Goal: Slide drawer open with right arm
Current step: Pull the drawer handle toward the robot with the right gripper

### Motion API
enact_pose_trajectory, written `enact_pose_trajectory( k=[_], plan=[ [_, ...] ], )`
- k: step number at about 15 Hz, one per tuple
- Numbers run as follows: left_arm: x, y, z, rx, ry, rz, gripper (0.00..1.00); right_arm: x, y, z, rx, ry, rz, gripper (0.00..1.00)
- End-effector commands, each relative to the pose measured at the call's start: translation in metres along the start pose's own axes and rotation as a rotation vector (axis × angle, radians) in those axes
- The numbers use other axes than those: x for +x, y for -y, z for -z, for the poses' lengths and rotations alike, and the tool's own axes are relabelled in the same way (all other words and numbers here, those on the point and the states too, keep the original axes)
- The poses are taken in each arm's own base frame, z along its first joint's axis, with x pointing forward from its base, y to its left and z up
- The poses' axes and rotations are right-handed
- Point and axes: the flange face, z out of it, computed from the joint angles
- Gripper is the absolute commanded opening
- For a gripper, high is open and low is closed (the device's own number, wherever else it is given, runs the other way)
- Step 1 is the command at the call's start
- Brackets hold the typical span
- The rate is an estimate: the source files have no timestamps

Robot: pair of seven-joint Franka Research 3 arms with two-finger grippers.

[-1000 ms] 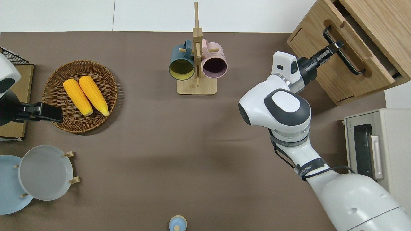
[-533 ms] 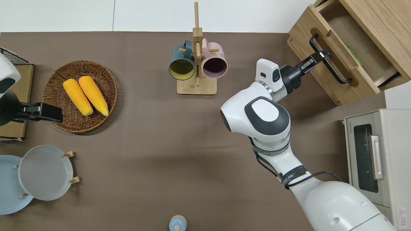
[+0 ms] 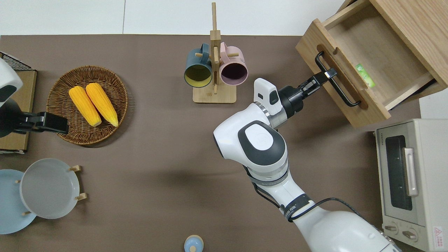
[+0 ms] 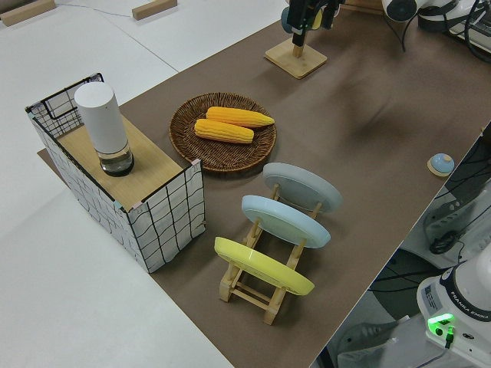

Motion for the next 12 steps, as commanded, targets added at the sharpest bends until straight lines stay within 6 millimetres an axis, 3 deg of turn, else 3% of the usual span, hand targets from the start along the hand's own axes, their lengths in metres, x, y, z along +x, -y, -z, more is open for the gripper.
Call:
enact_pose_trajectory(
  k=[1,7,12],
  plan=[
    [0.001,0.001,0.003,0.016,0.007,-0.01,0.99,0.005,-0.007,0.046,0.009,-0.033,0.04,0.0],
    [0.001,0.001,0.004,0.016,0.005,-0.01,0.99,0.003,-0.009,0.089,-0.005,-0.04,0.056,0.0],
    [0.001,0.001,0.003,0.016,0.007,-0.01,0.99,0.003,-0.01,0.1,0.008,-0.036,0.061,0.0]
  ],
)
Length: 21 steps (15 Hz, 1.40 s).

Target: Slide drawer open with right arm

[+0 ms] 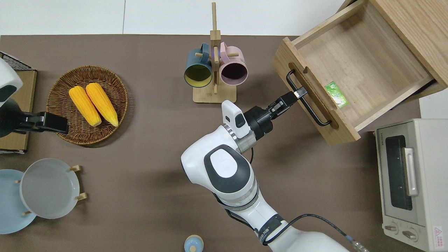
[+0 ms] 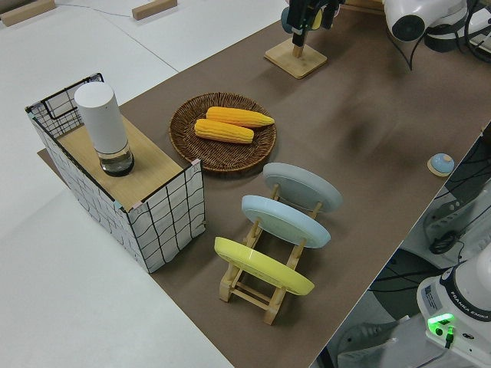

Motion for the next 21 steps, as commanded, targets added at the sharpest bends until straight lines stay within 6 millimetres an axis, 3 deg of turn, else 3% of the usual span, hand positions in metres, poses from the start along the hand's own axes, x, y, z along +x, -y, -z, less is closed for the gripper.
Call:
enact_pose_trajectory(
  k=[1,5,6,8,9,10,16,21],
  plan=[
    [0.001,0.001,0.004,0.016,0.005,-0.01,0.99,0.006,-0.013,0.01,-0.001,-0.013,0.048,0.0],
    [0.001,0.001,0.003,0.016,0.007,-0.01,1.0,0.006,-0.012,0.01,0.0,-0.012,0.048,0.0],
    [0.001,0.001,0.003,0.016,0.007,-0.01,0.99,0.006,-0.011,0.01,0.0,-0.012,0.05,0.087],
    [0.001,0.001,0.003,0.016,0.007,-0.01,0.99,0.006,-0.009,0.009,-0.001,-0.011,0.054,0.646],
    [0.001,0.001,0.003,0.016,0.007,-0.01,0.99,0.007,-0.008,0.008,-0.001,-0.009,0.054,0.841],
    [0.001,0.001,0.003,0.016,0.007,-0.01,0.99,0.007,-0.007,0.009,-0.001,-0.01,0.053,0.967],
    [0.001,0.001,0.003,0.016,0.007,-0.01,0.99,0.007,-0.008,0.011,0.0,-0.015,0.042,0.979],
    [0.001,0.001,0.003,0.016,0.007,-0.01,0.99,0.008,-0.014,0.052,0.073,-0.033,0.03,0.979]
  ],
)
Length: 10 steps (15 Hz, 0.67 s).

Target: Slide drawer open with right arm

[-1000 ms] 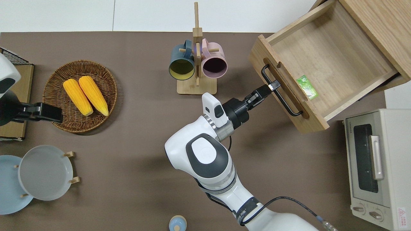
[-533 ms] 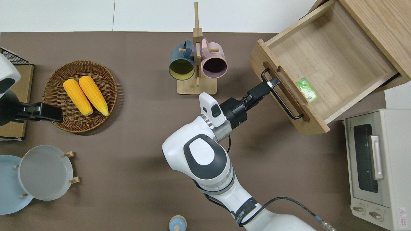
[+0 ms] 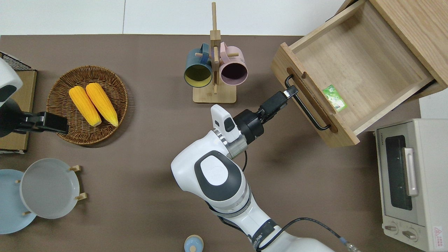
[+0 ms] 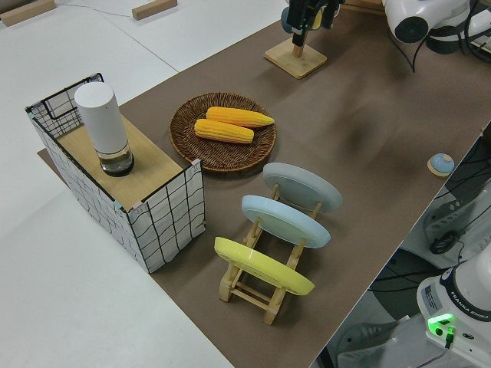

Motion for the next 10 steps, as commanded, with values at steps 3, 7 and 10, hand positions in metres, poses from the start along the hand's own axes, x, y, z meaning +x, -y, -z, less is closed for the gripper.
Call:
enact_pose_trajectory(
  k=[3,7,10],
  plan=[
    [0.001,0.001,0.003,0.016,0.007,-0.01,0.99,0.004,-0.023,0.043,0.113,0.028,-0.033,0.979],
    [0.001,0.001,0.003,0.016,0.007,-0.01,0.99,0.004,-0.053,0.063,0.264,0.064,-0.078,0.979],
    [0.001,0.001,0.004,0.016,0.005,-0.01,0.99,0.001,-0.089,0.065,0.426,0.101,-0.136,0.979]
  ],
)
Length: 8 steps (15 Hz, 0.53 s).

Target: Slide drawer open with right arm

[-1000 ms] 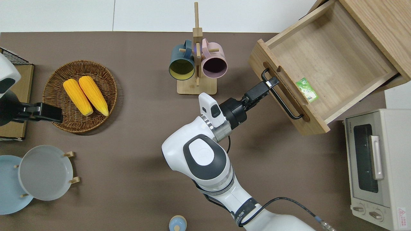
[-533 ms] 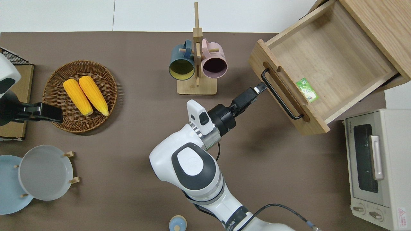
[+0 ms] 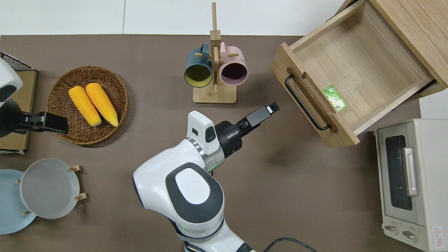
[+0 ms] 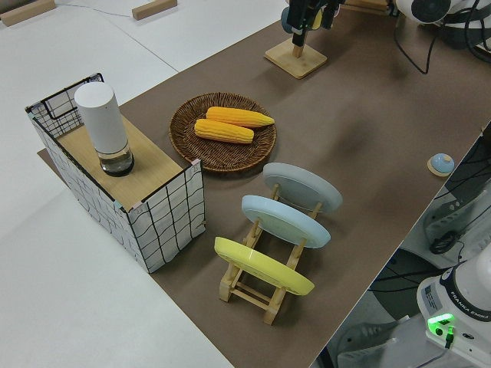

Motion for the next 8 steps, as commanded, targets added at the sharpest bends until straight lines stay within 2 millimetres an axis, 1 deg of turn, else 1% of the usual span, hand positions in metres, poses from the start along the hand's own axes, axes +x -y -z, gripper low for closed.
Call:
enact_pose_trajectory(
  k=[1,2,3,4,8],
  plan=[
    [0.001,0.001,0.003,0.016,0.007,-0.01,0.99,0.002,-0.051,0.01,0.198,0.06,-0.06,0.979],
    [0.001,0.001,0.004,0.016,0.005,-0.01,0.99,0.001,-0.066,0.01,0.242,0.065,-0.078,0.979],
    [0.001,0.001,0.004,0.016,0.005,-0.01,0.99,-0.002,-0.081,0.006,0.289,0.078,-0.085,0.979],
    [0.001,0.001,0.003,0.016,0.007,-0.01,0.99,-0.004,-0.093,-0.001,0.345,0.095,-0.086,0.979],
    [0.001,0.001,0.004,0.016,0.005,-0.01,1.0,-0.024,-0.163,-0.028,0.588,0.162,-0.186,0.979]
  ],
)
